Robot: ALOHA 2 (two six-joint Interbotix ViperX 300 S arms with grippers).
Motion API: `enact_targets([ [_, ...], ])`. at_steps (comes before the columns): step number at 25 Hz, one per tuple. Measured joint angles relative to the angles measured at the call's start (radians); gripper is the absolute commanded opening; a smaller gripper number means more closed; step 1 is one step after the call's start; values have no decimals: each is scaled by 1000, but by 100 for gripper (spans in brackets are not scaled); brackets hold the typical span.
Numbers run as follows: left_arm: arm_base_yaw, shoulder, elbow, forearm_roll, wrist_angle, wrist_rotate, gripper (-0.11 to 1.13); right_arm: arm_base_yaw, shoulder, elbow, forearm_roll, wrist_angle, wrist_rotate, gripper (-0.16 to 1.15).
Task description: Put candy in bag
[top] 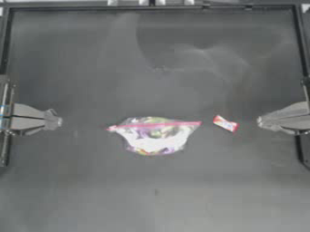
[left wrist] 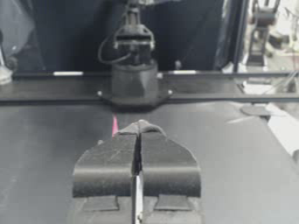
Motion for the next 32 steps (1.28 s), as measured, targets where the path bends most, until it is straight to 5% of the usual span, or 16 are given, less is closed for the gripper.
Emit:
enact_targets([
  [2,-2,-9,17,6,-2,17,-2,0,-3,12,2,-2,5,-5],
  [5,-5,-26,18,8,3,25,8,0,-14,23,9,-9,8,9],
  [11,-5,-26,18,9,29,26,16,0,-32,26,-2,-11,5,15],
  [20,-5,-25,8,8,78,23,106,0,-35,26,-74,-11,3,88],
  [23,0,-2,-6,8,104,23,102,0,-37,26,-75,-11,3,101],
  [32,28,21,-21,8,195,23,101,-14,-32,-60,-74,169,6,100],
])
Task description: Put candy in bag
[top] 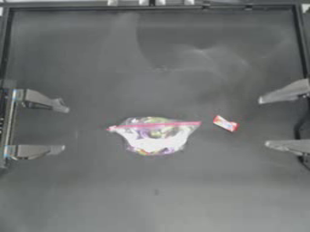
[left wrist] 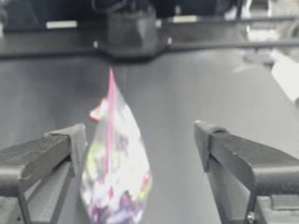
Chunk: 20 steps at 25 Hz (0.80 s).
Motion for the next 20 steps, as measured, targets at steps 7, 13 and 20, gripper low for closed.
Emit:
enact_targets([
  [7,49,14,-2,0,58,-2,101,-23,127,-173,14,262,0,100],
  [13,63,34,5,0,78,0,100,-25,307,-336,9,437,0,100],
  [20,80,66,31,2,78,2,100,-26,463,-523,6,618,2,99],
])
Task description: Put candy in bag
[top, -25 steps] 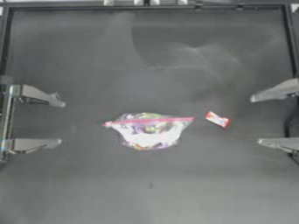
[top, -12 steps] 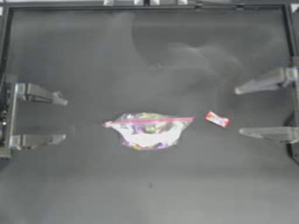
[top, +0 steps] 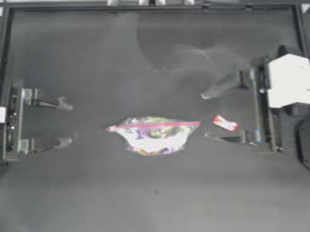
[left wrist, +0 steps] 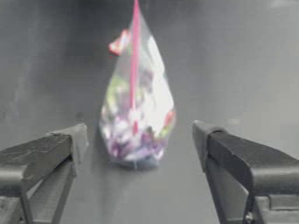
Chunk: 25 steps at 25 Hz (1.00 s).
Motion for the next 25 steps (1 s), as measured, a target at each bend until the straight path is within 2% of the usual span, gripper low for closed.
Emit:
enact_targets([
  [6,8,64,8,2,-46,23,100,2,130,-135,-11,110,-2,99],
  [13,15,74,43,2,-106,26,100,9,250,-262,-12,196,-3,99],
  [17,25,77,61,2,-153,28,100,15,327,-350,-29,259,-3,99],
  [25,44,123,66,0,-184,28,100,34,483,-535,-61,396,-9,99],
])
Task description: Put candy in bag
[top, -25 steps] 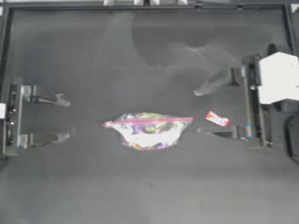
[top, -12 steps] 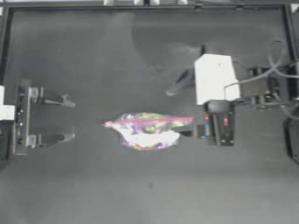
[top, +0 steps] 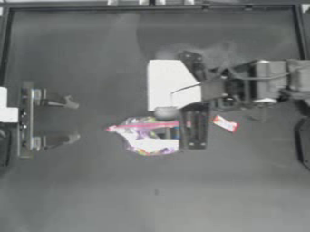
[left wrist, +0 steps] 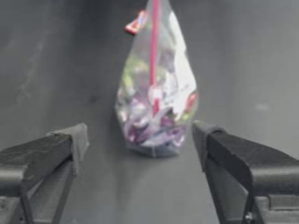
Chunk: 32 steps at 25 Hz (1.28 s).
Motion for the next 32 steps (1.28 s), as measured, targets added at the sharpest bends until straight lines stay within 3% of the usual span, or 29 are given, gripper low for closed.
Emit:
enact_targets([
  [14,0,20,29,-8,-115,-2,100,2,184,-190,-6,97,-38,99],
  [22,-11,130,31,-21,-193,0,100,3,276,-291,-2,143,-69,99],
  [32,-17,176,37,-26,-206,2,100,15,365,-382,-3,198,-83,99],
])
